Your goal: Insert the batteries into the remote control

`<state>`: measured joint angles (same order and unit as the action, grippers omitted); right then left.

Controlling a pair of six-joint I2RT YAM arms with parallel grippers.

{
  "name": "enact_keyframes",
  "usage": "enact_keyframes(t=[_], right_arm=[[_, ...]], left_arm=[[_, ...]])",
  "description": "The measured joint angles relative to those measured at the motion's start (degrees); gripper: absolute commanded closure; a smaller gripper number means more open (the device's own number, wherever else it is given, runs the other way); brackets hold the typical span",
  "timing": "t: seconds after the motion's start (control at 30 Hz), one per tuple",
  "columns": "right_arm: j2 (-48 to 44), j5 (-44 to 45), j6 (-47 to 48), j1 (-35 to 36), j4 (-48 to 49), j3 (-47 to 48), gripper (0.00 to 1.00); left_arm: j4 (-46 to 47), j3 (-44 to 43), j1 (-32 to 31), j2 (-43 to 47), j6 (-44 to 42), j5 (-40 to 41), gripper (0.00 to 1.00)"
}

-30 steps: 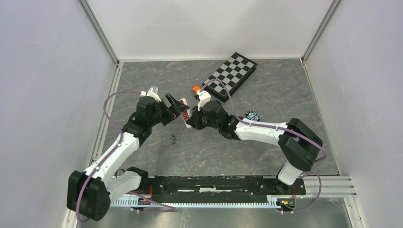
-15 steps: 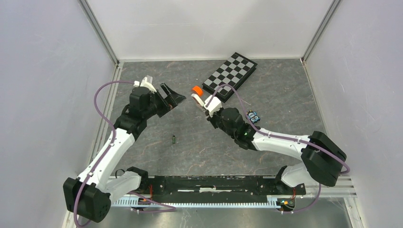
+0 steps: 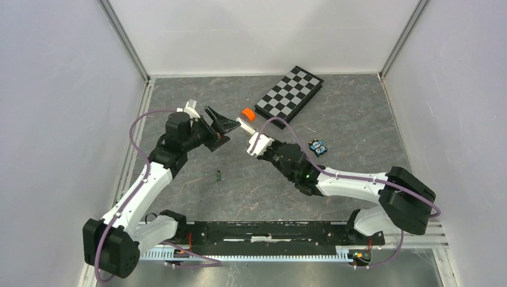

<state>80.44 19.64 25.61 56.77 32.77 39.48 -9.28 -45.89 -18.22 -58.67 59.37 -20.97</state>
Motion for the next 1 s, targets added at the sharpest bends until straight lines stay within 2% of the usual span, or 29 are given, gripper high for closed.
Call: enact_keyframes(t=[0.2, 0.43, 0.6, 0.67, 0.73, 0.77, 0.83, 0.9, 0.93, 1.0], right_arm=[[3.7, 6.1, 9.2, 4.5, 4.4, 0.0, 1.0], [8.8, 12.1, 19.6, 9.9, 9.9, 0.6, 1.0], [11.0, 15.0, 22.4, 10.1, 10.2, 3.4, 1.0], [11.8, 15.3, 22.8, 10.3, 9.7, 3.8, 1.0], [12.5, 15.8, 23.3, 10.4, 9.6, 4.2, 0.98], [12.5, 16.1, 24.0, 10.4, 9.3, 4.4, 0.87], [12.5, 16.5, 24.5, 10.4, 8.1, 4.5, 0.56], [12.0, 16.0, 23.3, 10.4, 7.3, 4.5, 0.29], [11.1, 15.3, 22.1, 10.3, 6.1, 4.5, 0.2], [7.9, 12.9, 18.7, 10.0, 3.8, 4.0, 0.1]], left_arm=[[3.5, 2.2, 0.1, -0.8, 6.2, -2.1, 0.02], [6.2, 4.2, 0.2, -1.7, 9.5, -3.5, 0.27], [7.5, 8.3, 0.2, -1.8, 11.8, -5.2, 0.54], [9.0, 8.7, 0.2, -1.8, 12.3, -5.3, 0.71], [10.3, 8.9, 0.3, -1.7, 12.6, -5.5, 0.94], [10.7, 9.2, 0.3, -1.7, 12.8, -5.5, 0.98], [11.2, 9.6, 0.3, -1.7, 13.3, -5.7, 0.98], [11.3, 9.6, 0.3, -2.1, 12.3, -6.2, 0.98], [11.6, 9.6, 0.3, -2.6, 11.2, -6.6, 0.98], [11.6, 9.3, 0.3, -3.3, 8.3, -7.1, 0.98]])
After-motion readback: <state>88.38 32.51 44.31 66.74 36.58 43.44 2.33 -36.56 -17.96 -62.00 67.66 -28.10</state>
